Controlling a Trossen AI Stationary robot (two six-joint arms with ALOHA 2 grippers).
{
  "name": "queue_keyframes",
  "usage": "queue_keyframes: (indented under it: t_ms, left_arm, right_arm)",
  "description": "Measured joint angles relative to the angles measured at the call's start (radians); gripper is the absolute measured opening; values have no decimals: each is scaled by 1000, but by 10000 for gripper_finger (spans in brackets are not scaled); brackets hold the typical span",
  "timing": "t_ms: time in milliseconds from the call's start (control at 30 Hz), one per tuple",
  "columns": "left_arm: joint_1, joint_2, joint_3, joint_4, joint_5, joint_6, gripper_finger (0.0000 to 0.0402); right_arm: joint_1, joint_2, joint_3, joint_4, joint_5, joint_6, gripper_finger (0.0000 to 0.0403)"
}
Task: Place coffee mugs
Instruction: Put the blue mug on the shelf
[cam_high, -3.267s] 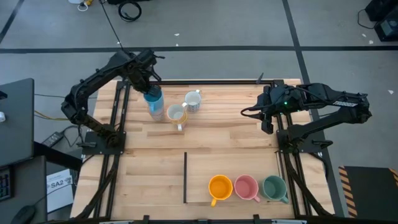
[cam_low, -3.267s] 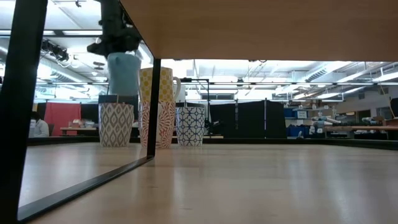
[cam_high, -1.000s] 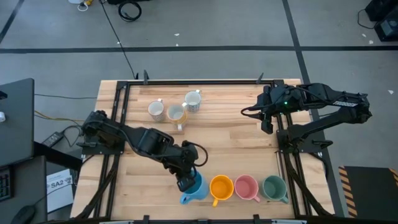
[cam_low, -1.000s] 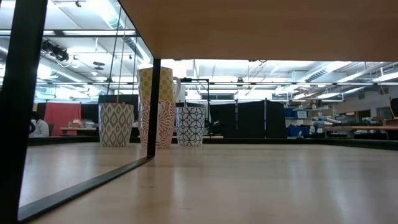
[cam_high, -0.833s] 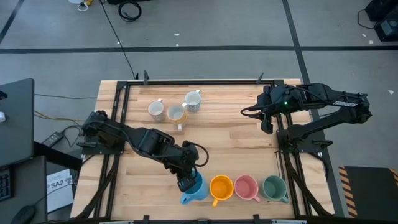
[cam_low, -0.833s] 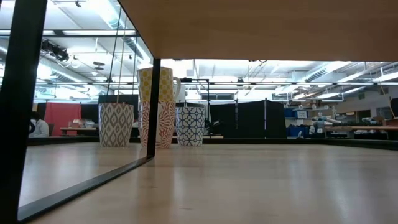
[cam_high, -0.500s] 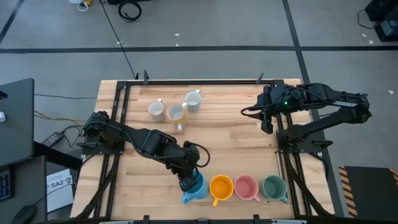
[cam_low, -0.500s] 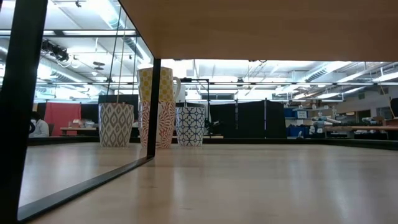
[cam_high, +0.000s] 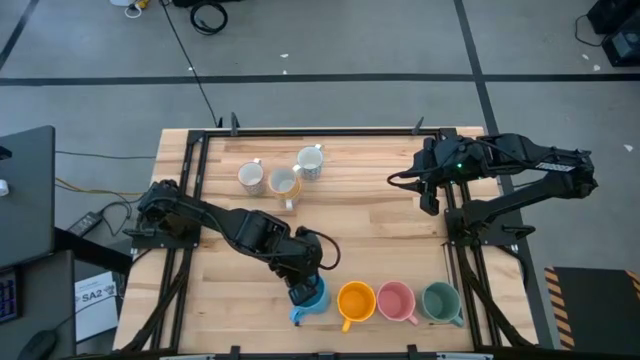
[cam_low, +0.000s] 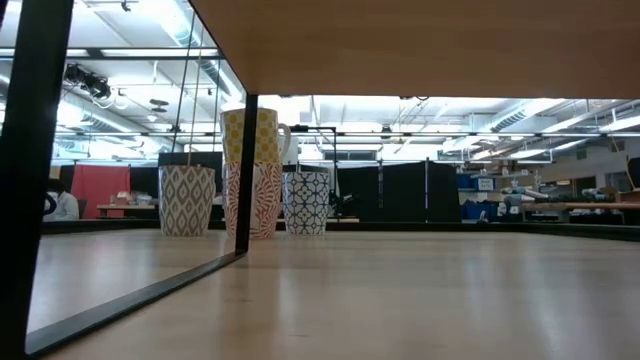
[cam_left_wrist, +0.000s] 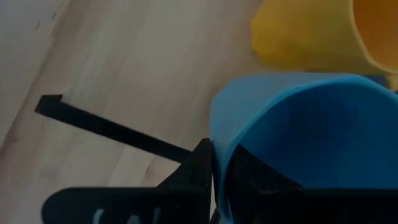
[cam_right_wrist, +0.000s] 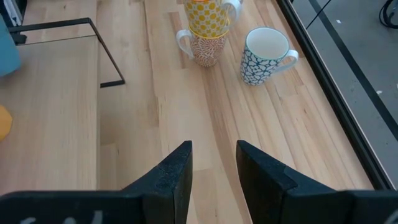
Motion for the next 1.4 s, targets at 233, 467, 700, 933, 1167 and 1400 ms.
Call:
queue_keyframes:
  t_ms: [233,467,700,933,1167,1400]
  left_arm:
    - [1,12,0,1,2,0,32]
    - [6,14,0,0,-1,38,38]
    - [6,20,0,5,2,49,50]
    - [6,20,0,4,1,50,52]
    - [6,20,0,6,1,51,52]
    - [5,22,0,26,29,53,53]
  right_arm:
    - [0,0,0,0,0,0,130]
    - [0,0,0,0,0,0,130]
    - [0,0,0,0,0,0,130]
    - [0,0,0,0,0,0,130]
    - [0,0,0,0,0,0,130]
    - [0,0,0,0,0,0,130]
